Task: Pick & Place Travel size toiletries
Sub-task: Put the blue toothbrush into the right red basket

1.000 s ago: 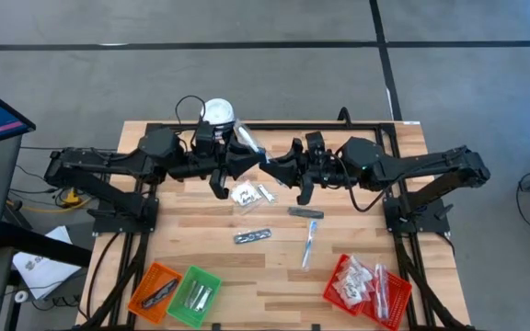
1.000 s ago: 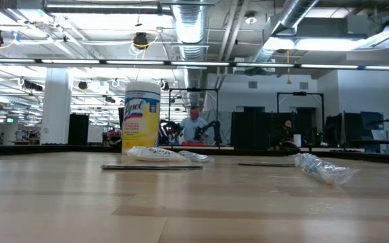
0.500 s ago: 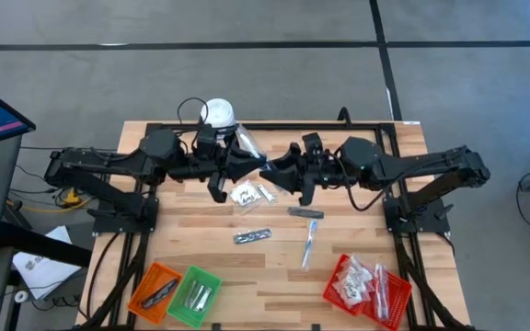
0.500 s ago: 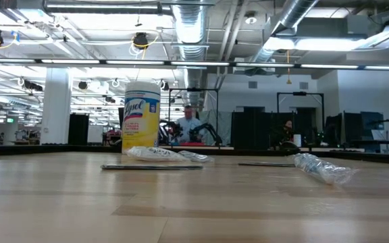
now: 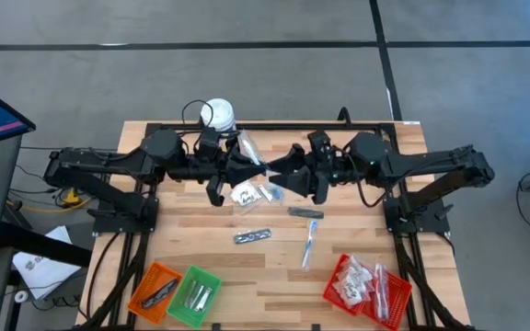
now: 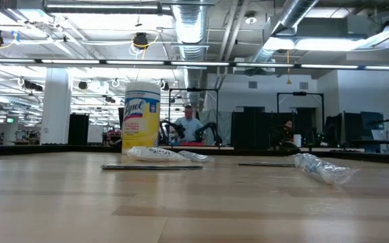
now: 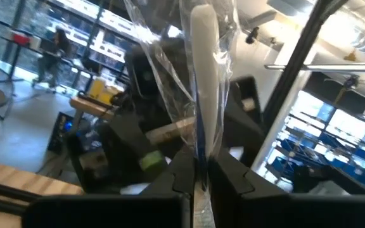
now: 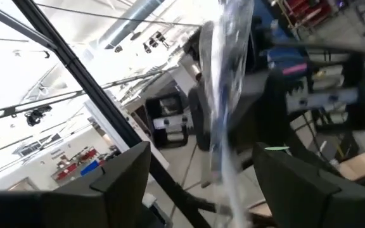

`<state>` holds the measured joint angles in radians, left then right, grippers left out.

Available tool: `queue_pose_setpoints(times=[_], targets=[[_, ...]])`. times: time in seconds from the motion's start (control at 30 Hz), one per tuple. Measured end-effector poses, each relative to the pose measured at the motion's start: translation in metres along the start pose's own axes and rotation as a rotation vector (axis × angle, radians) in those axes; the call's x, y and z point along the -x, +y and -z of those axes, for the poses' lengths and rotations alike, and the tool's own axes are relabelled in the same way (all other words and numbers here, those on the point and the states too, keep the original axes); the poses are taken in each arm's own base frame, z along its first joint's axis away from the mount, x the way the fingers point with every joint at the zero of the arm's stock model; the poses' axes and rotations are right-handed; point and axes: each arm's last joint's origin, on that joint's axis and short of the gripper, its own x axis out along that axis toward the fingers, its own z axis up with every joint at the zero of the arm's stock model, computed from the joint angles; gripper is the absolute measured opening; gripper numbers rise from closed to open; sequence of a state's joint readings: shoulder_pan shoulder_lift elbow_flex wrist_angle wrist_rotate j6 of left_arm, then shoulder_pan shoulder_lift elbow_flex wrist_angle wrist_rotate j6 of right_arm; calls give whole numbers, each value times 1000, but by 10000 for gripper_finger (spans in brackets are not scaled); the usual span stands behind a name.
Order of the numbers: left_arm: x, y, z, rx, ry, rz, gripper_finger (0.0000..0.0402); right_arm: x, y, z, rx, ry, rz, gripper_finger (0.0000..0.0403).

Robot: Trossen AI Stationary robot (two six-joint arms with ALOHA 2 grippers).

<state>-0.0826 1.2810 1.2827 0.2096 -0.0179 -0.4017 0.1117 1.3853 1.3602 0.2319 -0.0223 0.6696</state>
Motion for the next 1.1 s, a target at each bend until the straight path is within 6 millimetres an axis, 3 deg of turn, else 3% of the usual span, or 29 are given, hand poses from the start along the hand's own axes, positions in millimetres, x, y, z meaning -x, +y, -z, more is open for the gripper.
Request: queue_pose_setpoints(times=[0.27, 0.57, 0.9, 1.1], targets=[[-1, 1, 5, 51, 54, 9, 11, -2, -16, -2, 21, 15, 75, 270], [-10, 9, 28, 103, 198, -36, 11, -7, -21, 5, 19, 58, 91, 270], [-11, 16, 26, 101, 188, -59, 11, -6, -25, 9, 16, 99, 125, 270], [-14, 20, 29, 105, 211, -57, 11, -6, -26, 10, 7, 112, 139, 228]])
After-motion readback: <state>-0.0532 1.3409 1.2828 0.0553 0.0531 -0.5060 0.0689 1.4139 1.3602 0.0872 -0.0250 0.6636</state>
